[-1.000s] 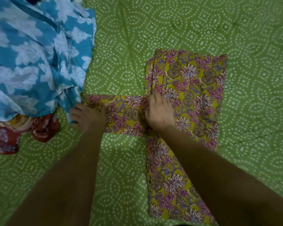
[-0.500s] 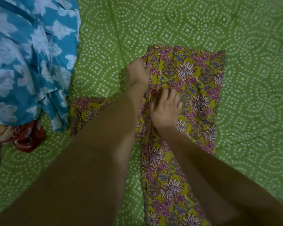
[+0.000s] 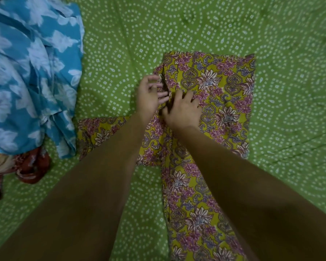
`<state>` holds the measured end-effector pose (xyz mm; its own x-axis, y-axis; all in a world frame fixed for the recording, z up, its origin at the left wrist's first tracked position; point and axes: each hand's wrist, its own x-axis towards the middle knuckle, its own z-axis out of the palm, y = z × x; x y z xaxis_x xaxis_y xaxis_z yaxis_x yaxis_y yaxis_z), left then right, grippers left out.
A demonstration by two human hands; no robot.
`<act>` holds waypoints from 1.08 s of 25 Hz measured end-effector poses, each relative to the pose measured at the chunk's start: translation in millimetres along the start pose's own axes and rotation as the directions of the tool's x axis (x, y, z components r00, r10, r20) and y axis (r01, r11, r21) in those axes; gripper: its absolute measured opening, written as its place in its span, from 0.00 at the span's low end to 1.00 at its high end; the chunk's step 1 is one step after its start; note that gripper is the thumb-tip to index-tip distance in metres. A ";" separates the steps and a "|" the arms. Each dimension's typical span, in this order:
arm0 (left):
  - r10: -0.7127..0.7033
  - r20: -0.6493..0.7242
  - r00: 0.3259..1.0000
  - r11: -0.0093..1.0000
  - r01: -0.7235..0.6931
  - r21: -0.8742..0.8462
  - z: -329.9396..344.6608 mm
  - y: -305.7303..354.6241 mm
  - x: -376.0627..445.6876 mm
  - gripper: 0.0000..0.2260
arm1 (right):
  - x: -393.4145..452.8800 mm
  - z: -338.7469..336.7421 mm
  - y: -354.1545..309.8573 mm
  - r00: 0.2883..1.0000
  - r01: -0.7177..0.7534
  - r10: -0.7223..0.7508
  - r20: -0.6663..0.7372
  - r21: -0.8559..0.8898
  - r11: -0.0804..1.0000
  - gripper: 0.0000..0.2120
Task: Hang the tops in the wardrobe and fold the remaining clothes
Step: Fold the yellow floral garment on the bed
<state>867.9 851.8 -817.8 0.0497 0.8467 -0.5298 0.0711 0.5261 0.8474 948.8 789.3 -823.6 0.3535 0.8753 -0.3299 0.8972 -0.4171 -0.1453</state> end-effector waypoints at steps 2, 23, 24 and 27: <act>-0.013 0.055 0.998 1.000 0.013 -0.013 4.5 5.7 -2.0 0.09 | 8.1 -1.8 0.4 0.999 -0.049 0.050 -0.008 0.077 0.996 0.23; 0.279 -0.092 0.956 0.803 -0.180 0.568 36.7 15.5 22.0 0.13 | 16.1 -3.4 26.5 0.985 -0.153 0.168 0.026 0.566 0.810 0.16; 0.333 -0.041 0.942 0.752 -0.240 0.614 35.2 15.0 20.8 0.10 | 15.9 -3.7 26.1 0.986 -0.149 0.168 0.019 0.564 0.812 0.16; 0.314 0.045 0.948 0.690 -0.260 0.676 32.7 8.4 23.6 0.12 | 15.5 -3.5 26.4 0.985 -0.148 0.170 0.017 0.580 0.801 0.16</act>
<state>902.3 873.6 -824.3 0.1139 0.9645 -0.2381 0.7093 0.0888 0.6993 978.8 792.8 -829.3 0.4966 0.7873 -0.3654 0.5128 -0.6058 -0.6083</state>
